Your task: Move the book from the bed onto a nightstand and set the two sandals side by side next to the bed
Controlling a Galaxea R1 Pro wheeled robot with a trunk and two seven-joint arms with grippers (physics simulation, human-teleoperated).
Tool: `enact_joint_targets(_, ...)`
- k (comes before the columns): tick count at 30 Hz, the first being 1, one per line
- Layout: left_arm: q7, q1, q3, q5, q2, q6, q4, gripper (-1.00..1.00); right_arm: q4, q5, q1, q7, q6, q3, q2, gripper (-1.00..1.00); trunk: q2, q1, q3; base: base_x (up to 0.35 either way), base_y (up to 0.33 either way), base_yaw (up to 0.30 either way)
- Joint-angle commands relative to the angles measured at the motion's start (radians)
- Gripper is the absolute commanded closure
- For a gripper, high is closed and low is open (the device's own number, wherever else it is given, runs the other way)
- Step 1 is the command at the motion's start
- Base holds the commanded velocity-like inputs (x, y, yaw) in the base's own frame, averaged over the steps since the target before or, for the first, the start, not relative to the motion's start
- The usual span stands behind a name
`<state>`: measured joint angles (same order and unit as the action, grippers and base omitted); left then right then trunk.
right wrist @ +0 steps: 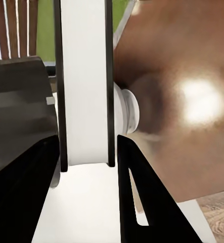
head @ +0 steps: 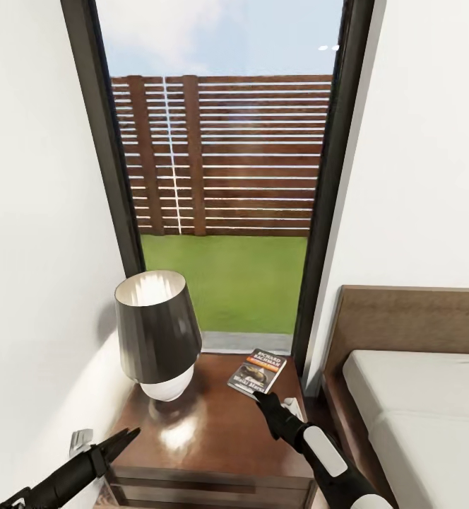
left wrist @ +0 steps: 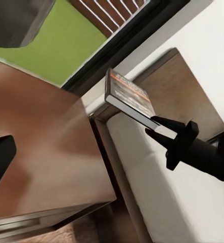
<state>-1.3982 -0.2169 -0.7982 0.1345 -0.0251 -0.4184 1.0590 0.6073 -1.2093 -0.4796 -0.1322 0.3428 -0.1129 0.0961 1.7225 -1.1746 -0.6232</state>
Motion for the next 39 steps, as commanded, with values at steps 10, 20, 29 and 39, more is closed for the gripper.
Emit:
enact_joint_targets(10, -0.023, -0.001, 0.071, -0.007, -0.011, -0.058, 0.039, -1.00, 0.040, -0.008, -0.012, -0.014, 0.007, 0.014, -0.010, 1.00, 0.001, 0.000, -0.001, 0.000, 0.000, 0.000)
enact_joint_targets(20, -0.079, -0.002, 0.059, -0.005, -0.004, -0.069, 0.095, -1.00, 0.097, -0.003, -0.019, -0.049, 0.010, 0.015, -0.019, 1.00, 0.001, 0.000, -0.001, 0.000, 0.000, 0.000)
enact_joint_targets(29, -0.083, -0.002, 0.033, -0.005, 0.001, -0.070, 0.094, -1.00, 0.149, -0.001, -0.019, -0.047, 0.017, 0.013, -0.041, 1.00, 0.001, 0.000, -0.001, 0.000, 0.000, 0.000)
enact_joint_targets(39, -0.083, -0.002, 0.026, -0.004, 0.001, -0.071, 0.093, -1.00, 0.177, 0.004, -0.019, -0.047, 0.019, 0.011, -0.044, 1.00, 0.001, 0.000, -0.001, 0.000, 0.000, 0.000)
